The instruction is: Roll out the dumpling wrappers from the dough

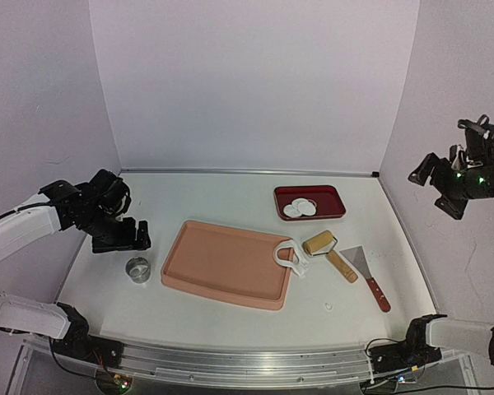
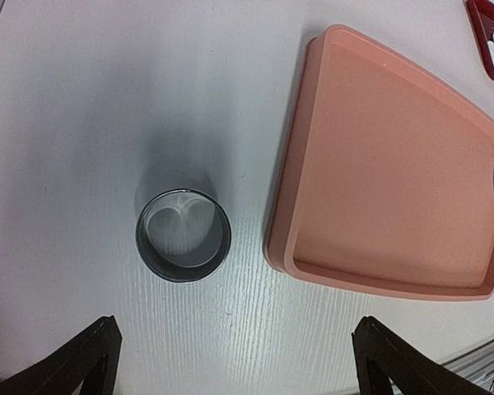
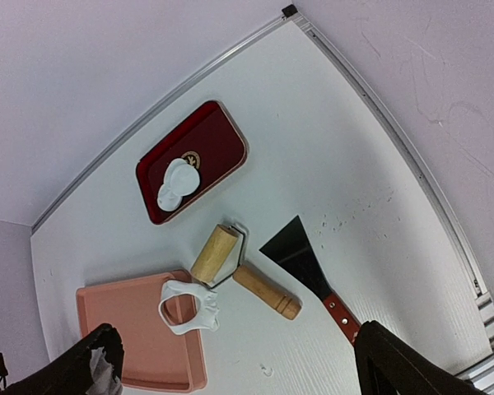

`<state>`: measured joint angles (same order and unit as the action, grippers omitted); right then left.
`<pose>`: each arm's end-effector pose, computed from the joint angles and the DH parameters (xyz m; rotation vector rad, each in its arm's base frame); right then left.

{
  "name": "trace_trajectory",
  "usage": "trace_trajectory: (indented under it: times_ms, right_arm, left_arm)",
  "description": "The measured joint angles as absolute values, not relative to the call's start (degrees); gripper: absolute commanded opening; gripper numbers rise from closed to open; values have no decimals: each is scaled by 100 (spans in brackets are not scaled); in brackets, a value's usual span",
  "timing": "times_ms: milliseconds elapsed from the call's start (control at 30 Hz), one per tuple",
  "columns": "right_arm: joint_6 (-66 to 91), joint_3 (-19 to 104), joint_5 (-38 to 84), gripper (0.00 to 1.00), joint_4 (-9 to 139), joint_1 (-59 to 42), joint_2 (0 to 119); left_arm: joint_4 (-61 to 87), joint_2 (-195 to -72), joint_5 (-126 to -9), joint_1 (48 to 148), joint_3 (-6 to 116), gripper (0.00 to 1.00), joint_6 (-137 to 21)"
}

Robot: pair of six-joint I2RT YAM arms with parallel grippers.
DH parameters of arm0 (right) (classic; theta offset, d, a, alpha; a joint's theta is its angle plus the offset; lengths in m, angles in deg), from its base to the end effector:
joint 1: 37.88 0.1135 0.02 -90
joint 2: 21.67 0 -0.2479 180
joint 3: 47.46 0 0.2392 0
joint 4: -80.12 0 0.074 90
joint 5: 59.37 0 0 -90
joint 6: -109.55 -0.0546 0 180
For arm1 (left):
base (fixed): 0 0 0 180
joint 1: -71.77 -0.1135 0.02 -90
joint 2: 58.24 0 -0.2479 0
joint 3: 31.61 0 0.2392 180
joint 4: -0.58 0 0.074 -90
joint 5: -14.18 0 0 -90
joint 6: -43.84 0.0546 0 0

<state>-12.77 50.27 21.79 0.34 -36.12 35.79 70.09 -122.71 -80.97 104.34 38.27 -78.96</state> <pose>0.1675 0.0135 0.3957 0.5244 2.2371 0.4870 0.1774 -0.1075 0.2443 -0.0334 2.7039 -0.2334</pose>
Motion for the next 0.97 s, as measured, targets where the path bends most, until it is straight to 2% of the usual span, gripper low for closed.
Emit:
trace_trajectory:
  times_ms: [367,967]
  right_arm:
    - [-1154,4603,2052,98,222,-3612,2945]
    - [-1150,4481,1906,98,423,-3612,3115]
  left_arm:
    - [7005,-12343,-8090,10434,3827,100,-7824]
    - [7005,-12389,-8062,10434,3827,100,-7769]
